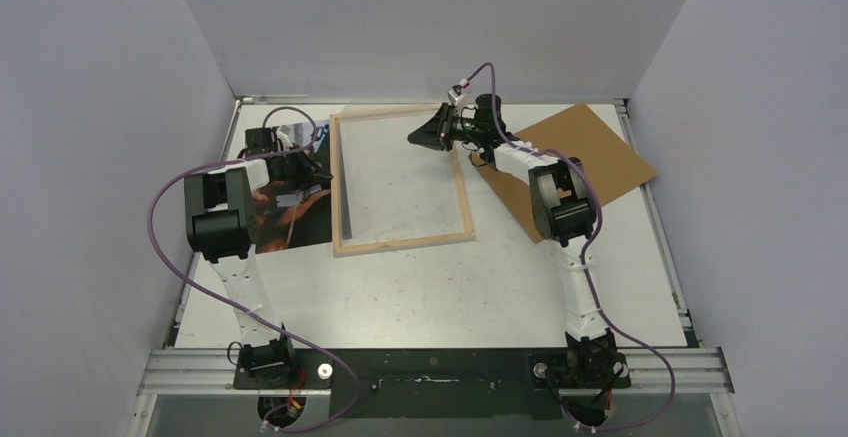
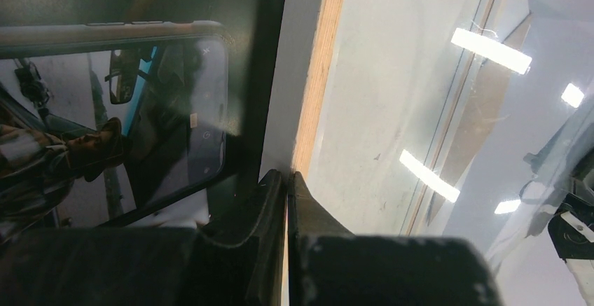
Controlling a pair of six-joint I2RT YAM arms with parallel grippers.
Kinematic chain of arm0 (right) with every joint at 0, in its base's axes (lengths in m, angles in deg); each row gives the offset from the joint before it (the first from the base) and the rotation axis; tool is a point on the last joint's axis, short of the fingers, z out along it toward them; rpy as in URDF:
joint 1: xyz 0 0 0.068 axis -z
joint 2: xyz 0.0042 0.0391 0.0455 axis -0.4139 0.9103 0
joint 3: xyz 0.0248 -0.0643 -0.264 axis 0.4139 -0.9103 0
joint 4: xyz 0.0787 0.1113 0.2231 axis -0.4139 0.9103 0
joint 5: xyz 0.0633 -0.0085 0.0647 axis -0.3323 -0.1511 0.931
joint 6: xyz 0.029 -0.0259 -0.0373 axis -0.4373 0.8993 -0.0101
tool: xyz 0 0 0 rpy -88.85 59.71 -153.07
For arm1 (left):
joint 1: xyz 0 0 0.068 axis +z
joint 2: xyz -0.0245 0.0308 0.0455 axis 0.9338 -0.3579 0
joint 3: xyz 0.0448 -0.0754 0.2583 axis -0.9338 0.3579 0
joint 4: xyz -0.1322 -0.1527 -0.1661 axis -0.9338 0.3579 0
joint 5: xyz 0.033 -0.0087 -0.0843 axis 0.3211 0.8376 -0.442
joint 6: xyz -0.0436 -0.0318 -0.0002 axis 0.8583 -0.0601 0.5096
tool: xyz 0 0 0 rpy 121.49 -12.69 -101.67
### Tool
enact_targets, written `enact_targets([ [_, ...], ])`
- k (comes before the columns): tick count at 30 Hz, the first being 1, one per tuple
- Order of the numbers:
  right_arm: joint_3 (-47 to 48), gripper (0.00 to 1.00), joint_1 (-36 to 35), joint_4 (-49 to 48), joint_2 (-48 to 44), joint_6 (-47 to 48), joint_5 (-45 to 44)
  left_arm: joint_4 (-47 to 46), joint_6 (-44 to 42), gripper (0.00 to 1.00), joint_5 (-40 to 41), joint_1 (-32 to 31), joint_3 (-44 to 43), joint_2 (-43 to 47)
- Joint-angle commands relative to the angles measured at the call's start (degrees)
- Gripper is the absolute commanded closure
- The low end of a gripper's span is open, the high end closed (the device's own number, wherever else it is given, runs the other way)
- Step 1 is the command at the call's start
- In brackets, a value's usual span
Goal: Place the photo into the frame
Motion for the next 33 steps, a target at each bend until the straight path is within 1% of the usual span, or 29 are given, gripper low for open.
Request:
enact_targets([
  [1, 2.2, 0.86, -0.4, 2.3, 0.4, 3.3, 0.8, 5.2, -3.6, 0.99, 7.2, -1.7, 0.8, -4.0],
  [7, 3.2, 0.8, -0.1, 8.1, 0.6, 6.9, -0.4, 5.2, -3.5, 0.99, 7.2, -1.8, 1.2, -3.7],
  [12, 3.4, 0.73, 0.3, 9.9, 0.4, 7.6, -1.0, 5.2, -3.6, 0.99, 7.4, -1.8, 1.6, -3.3],
  [19, 6.2, 0.67, 1.3, 11.6, 1.9, 7.8, -0.6, 5.2, -3.6, 0.99, 7.4, -1.9, 1.8, -3.0],
  [22, 5.8, 0.65, 1.4, 11.6, 1.8, 7.9, -0.8, 5.5, -3.8, 0.99, 7.5, -1.9, 1.8, -2.7],
  [26, 5.1, 0.58, 1.4, 11.7, 1.2, 8.3, -1.0, 5.5, -3.8, 0.99, 7.6, -1.9, 2.0, -2.6],
  [30, 5.2, 0.53, 1.5, 13.4, 0.6, 9.6, -1.6, 5.5, -3.7, 0.99, 7.6, -1.9, 2.0, -2.4],
  [33, 5.6, 0.5, 1.5, 16.0, 0.0, 11.6, -2.4, 5.5, -3.7, 0.99, 7.7, -1.9, 2.3, -2.3],
])
